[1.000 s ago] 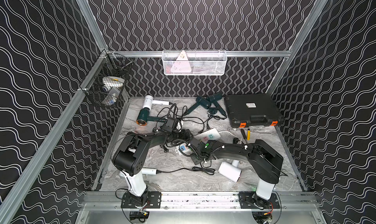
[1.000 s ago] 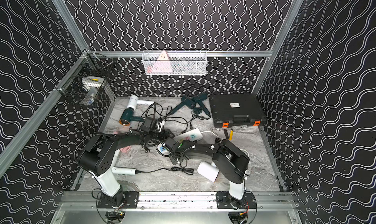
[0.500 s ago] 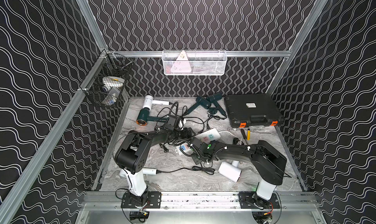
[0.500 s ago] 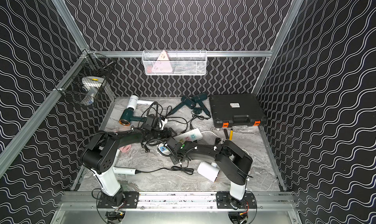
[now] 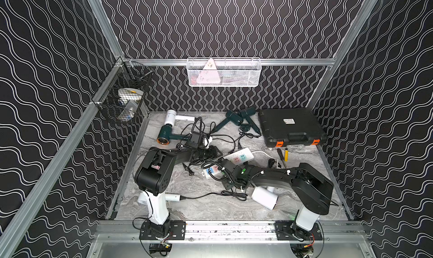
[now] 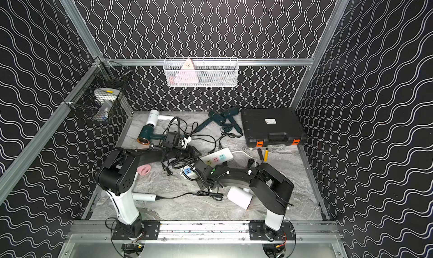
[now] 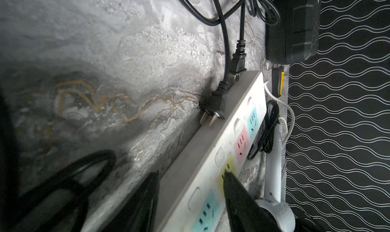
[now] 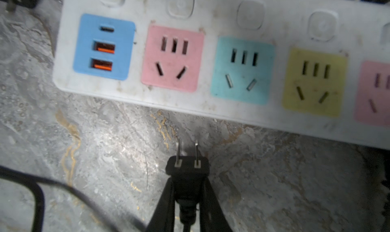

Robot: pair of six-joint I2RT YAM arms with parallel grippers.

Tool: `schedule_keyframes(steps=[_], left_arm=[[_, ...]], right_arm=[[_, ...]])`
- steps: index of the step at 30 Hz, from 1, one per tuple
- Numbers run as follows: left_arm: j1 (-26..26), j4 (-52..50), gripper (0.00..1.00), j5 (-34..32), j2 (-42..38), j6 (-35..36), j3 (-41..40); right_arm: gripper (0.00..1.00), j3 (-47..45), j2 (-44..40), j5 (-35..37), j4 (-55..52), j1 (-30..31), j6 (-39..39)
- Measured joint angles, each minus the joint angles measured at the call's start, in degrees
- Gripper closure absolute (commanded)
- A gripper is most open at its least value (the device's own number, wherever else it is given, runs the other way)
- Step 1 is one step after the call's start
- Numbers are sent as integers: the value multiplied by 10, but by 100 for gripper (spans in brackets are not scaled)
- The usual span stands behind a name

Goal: Charge the blow dryers
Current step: Insert the plug into the socket.

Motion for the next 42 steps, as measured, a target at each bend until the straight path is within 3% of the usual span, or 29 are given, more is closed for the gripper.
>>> schedule_keyframes(steps=[11,42], left_arm=[[14,9,57,10,12,-19,-18],[14,30,61,7,14,-27,-33]], right_arm=[[100,35,30,-4,-10,0,0],[100,76,55,-19,-47,1,2]])
